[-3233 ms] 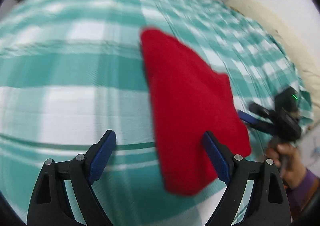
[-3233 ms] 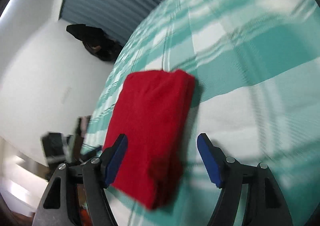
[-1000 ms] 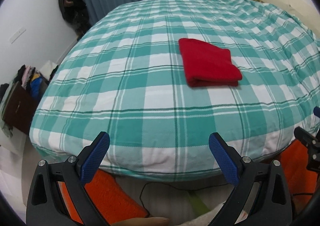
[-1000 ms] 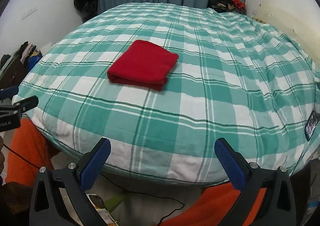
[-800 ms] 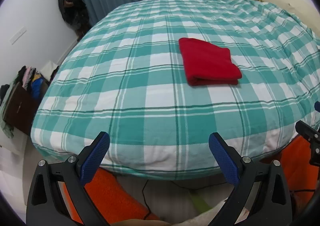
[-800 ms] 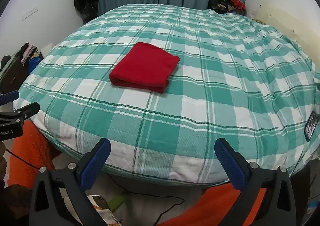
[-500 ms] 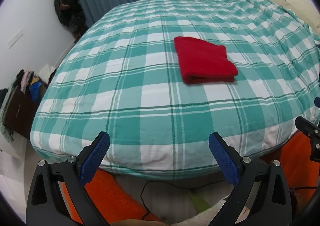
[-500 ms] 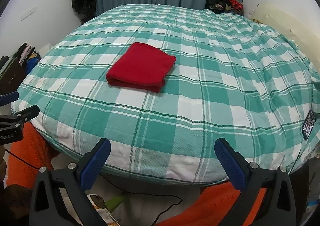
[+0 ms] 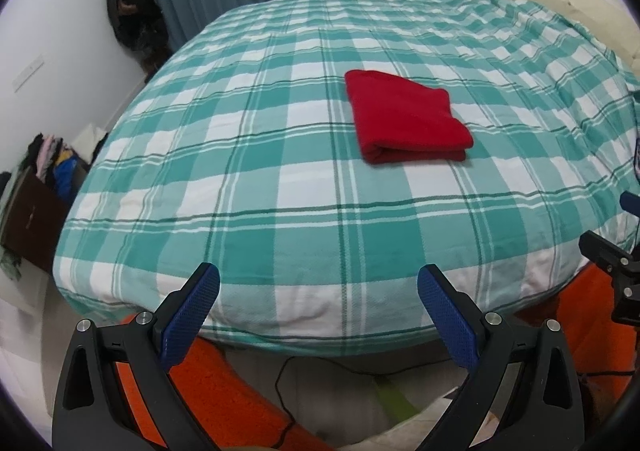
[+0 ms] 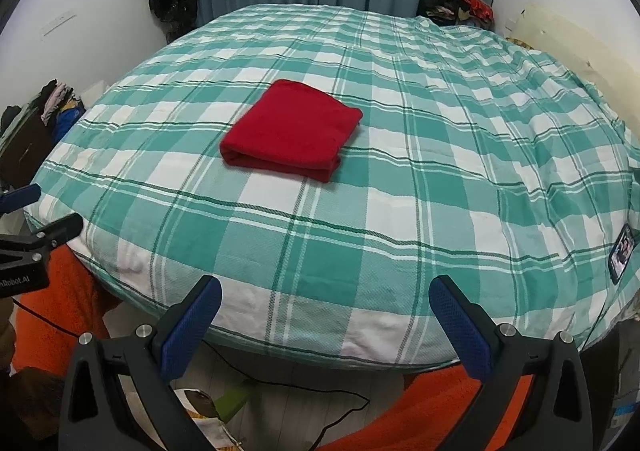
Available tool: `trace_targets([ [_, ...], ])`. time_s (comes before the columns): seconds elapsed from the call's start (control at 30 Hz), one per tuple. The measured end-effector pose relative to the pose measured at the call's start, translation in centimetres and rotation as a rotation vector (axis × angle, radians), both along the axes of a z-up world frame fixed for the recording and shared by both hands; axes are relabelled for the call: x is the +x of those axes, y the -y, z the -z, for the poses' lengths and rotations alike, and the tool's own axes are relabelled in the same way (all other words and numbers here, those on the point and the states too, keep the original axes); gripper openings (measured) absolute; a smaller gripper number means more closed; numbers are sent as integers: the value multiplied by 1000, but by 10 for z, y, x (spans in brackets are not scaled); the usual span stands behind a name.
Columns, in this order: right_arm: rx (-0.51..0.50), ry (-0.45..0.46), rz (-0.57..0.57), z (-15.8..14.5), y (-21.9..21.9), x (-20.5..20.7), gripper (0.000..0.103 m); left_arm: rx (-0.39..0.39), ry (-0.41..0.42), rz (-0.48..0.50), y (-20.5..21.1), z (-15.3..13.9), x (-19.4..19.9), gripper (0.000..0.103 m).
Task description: Fold small clothes
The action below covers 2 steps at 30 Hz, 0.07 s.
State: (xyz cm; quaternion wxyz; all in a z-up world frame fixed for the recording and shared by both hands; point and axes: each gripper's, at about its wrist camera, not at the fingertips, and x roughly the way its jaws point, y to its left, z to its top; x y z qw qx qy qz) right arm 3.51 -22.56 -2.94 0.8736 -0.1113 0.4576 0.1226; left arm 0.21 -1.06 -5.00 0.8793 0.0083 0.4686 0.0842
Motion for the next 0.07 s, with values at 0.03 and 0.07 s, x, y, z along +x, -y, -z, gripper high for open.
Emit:
trace_targets([
  [0.03, 4, 2, -3, -1, -1, 0, 103, 4, 3, 7, 2, -1, 0, 100],
  [0.07, 6, 2, -5, -1, -3, -1, 103, 7, 6, 12, 4, -1, 0, 100],
])
